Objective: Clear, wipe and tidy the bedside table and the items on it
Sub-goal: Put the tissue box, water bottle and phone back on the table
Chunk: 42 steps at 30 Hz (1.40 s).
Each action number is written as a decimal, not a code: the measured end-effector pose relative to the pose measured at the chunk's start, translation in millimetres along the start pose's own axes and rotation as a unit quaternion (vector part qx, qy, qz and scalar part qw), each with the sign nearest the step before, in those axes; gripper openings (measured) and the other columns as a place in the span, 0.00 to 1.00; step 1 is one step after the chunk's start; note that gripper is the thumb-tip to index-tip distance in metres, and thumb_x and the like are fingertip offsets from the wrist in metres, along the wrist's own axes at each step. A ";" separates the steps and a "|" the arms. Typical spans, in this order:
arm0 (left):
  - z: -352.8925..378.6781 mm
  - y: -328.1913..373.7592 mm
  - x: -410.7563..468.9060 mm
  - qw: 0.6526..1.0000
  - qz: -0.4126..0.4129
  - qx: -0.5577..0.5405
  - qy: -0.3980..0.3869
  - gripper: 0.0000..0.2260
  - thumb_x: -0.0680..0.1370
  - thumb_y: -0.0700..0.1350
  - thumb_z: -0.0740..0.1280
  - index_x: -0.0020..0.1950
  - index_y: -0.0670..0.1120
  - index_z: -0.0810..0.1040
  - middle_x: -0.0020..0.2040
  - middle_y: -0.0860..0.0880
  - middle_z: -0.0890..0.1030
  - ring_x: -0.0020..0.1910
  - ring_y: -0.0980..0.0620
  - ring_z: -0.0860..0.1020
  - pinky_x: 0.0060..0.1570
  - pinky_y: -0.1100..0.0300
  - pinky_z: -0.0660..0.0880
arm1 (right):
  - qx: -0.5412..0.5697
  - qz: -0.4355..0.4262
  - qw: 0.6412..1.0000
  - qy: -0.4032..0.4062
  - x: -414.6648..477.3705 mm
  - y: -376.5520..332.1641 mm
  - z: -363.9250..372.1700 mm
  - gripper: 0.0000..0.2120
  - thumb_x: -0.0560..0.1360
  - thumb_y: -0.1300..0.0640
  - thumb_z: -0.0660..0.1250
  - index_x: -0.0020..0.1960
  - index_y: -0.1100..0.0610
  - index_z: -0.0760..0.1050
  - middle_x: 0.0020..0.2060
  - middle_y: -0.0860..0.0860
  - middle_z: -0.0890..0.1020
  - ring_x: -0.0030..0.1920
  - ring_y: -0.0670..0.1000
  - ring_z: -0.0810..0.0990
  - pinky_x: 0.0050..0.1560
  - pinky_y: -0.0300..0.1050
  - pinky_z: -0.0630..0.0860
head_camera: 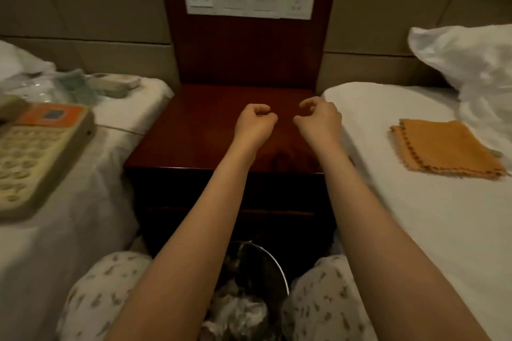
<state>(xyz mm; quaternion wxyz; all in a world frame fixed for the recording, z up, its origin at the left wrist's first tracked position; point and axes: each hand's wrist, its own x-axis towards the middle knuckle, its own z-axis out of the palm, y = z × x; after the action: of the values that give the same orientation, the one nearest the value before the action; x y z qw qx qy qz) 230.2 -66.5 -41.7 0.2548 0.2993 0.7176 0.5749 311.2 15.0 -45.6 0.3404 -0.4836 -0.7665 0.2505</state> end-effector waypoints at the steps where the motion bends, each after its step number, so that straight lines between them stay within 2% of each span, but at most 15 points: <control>1: -12.4 -2.4 -0.8 1.000 0.000 0.003 0.011 0.14 0.78 0.42 0.62 0.64 0.48 0.71 0.54 0.52 0.74 0.39 0.61 0.70 0.33 0.66 0.66 | 0.014 -0.004 1.000 -0.017 -3.3 -9.2 9.7 0.14 0.71 0.55 0.69 0.56 0.50 0.76 0.58 0.54 0.77 0.60 0.57 0.75 0.58 0.51 0.73; 6: -73.9 -8.7 -6.8 0.997 -0.004 0.024 0.079 0.11 0.78 0.42 0.62 0.60 0.48 0.73 0.51 0.51 0.74 0.39 0.59 0.70 0.33 0.64 0.66 | 0.073 -0.031 0.993 -0.089 -22.7 -51.8 52.1 0.12 0.73 0.57 0.68 0.56 0.52 0.76 0.53 0.50 0.77 0.54 0.52 0.78 0.54 0.50 0.76; 11: -129.4 -18.0 -16.3 0.987 -0.001 0.055 0.154 0.10 0.76 0.41 0.63 0.56 0.45 0.77 0.40 0.51 0.75 0.32 0.56 0.70 0.29 0.62 0.65 | 0.124 -0.041 0.976 -0.175 -46.8 -92.8 89.2 0.10 0.73 0.57 0.68 0.54 0.52 0.77 0.48 0.49 0.78 0.50 0.49 0.78 0.46 0.42 0.72; 13: -151.6 -24.4 -22.4 0.980 -0.011 0.079 0.183 0.09 0.75 0.41 0.63 0.54 0.45 0.78 0.43 0.48 0.77 0.37 0.51 0.74 0.33 0.61 0.68 | 0.133 -0.046 0.966 -0.215 -58.7 -108.2 102.3 0.09 0.73 0.57 0.67 0.53 0.51 0.78 0.47 0.48 0.79 0.50 0.48 0.78 0.46 0.40 0.70; 15: -173.3 -33.2 -29.6 0.971 -0.033 0.105 0.211 0.10 0.75 0.42 0.64 0.54 0.45 0.79 0.49 0.47 0.79 0.48 0.48 0.77 0.44 0.60 0.71 | 0.142 -0.051 0.954 -0.259 -72.7 -122.9 115.3 0.08 0.73 0.57 0.66 0.51 0.52 0.80 0.45 0.49 0.79 0.49 0.48 0.77 0.46 0.40 0.70; 17: -194.0 -41.0 -38.3 0.962 -0.048 0.120 0.240 0.10 0.75 0.42 0.64 0.54 0.45 0.79 0.53 0.46 0.80 0.54 0.47 0.77 0.52 0.57 0.73 | 0.150 -0.042 0.940 -0.303 -87.2 -137.7 129.9 0.04 0.73 0.57 0.66 0.44 0.52 0.79 0.44 0.50 0.80 0.48 0.50 0.78 0.47 0.45 0.73; 20: -221.4 -47.0 -52.4 0.946 -0.053 0.148 0.285 0.10 0.74 0.43 0.63 0.54 0.47 0.79 0.55 0.47 0.80 0.54 0.45 0.77 0.54 0.52 0.75 | 0.186 0.009 0.911 -0.368 -105.3 -160.3 150.9 0.04 0.72 0.59 0.66 0.40 0.57 0.77 0.42 0.55 0.82 0.43 0.54 0.80 0.42 0.49 0.77; 23: -240.7 -50.9 -65.1 0.930 -0.042 0.155 0.332 0.11 0.75 0.43 0.62 0.55 0.48 0.79 0.55 0.49 0.80 0.55 0.48 0.76 0.57 0.52 0.74 | 0.231 0.069 0.868 -0.433 -123.0 -182.0 164.4 0.05 0.74 0.61 0.64 0.48 0.62 0.73 0.39 0.57 0.79 0.32 0.51 0.77 0.33 0.42 0.75; 26: -254.8 -59.4 -75.1 0.910 -0.036 0.152 0.384 0.10 0.75 0.41 0.61 0.53 0.49 0.79 0.53 0.50 0.81 0.54 0.50 0.77 0.55 0.54 0.74 | 0.253 0.118 0.823 -0.495 -139.4 -199.1 175.6 0.09 0.76 0.57 0.65 0.51 0.62 0.72 0.35 0.56 0.77 0.27 0.50 0.76 0.32 0.42 0.77; 28: -261.4 -66.7 -80.8 0.897 -0.039 0.179 0.403 0.11 0.74 0.38 0.61 0.52 0.48 0.79 0.52 0.49 0.81 0.53 0.50 0.77 0.50 0.58 0.72 | 0.247 0.135 0.806 -0.520 -147.2 -207.1 183.3 0.09 0.76 0.56 0.64 0.51 0.61 0.71 0.34 0.55 0.75 0.27 0.50 0.76 0.38 0.45 0.79; 31: -266.1 -73.7 -87.7 0.888 -0.021 0.207 0.410 0.11 0.73 0.36 0.62 0.51 0.45 0.79 0.53 0.46 0.81 0.55 0.48 0.77 0.51 0.57 0.72 | 0.251 0.150 0.793 -0.534 -156.3 -214.1 190.7 0.10 0.77 0.53 0.63 0.53 0.59 0.71 0.36 0.55 0.73 0.27 0.49 0.75 0.46 0.47 0.78; 33: -266.5 -74.5 -90.2 0.888 -0.020 0.199 0.415 0.11 0.74 0.35 0.61 0.50 0.46 0.79 0.54 0.46 0.80 0.55 0.48 0.76 0.50 0.58 0.71 | 0.267 0.153 0.788 -0.534 -162.0 -217.5 191.5 0.14 0.76 0.51 0.65 0.57 0.58 0.73 0.36 0.55 0.73 0.30 0.50 0.74 0.39 0.45 0.77; 36: -269.1 -73.5 -91.1 0.893 -0.021 0.159 0.422 0.13 0.74 0.33 0.59 0.49 0.47 0.79 0.53 0.48 0.80 0.52 0.52 0.75 0.47 0.63 0.69 | 0.309 0.162 0.790 -0.505 -169.9 -218.0 193.8 0.21 0.73 0.54 0.70 0.63 0.61 0.72 0.36 0.53 0.74 0.32 0.50 0.73 0.22 0.38 0.73; 40: -271.2 -75.6 -92.5 0.890 0.004 0.143 0.433 0.13 0.74 0.32 0.59 0.47 0.47 0.78 0.52 0.48 0.79 0.51 0.54 0.74 0.47 0.62 0.69 | 0.379 0.178 0.787 -0.454 -180.7 -210.1 201.8 0.25 0.70 0.56 0.73 0.64 0.63 0.73 0.37 0.52 0.77 0.34 0.49 0.75 0.24 0.38 0.72; 42: -268.2 -77.7 -91.8 0.887 0.012 0.147 0.437 0.13 0.75 0.32 0.59 0.46 0.48 0.78 0.53 0.48 0.80 0.53 0.54 0.74 0.49 0.60 0.72 | 0.437 0.196 0.762 -0.437 -188.9 -205.7 203.4 0.22 0.71 0.57 0.71 0.63 0.64 0.73 0.37 0.53 0.78 0.33 0.49 0.76 0.23 0.34 0.71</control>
<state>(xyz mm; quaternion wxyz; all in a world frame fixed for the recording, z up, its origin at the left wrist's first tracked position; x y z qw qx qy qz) 92.7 -325.6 -59.6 -0.1389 0.0605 0.8290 0.5384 95.2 -252.1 -82.4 0.0869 -0.2601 -0.5283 0.8035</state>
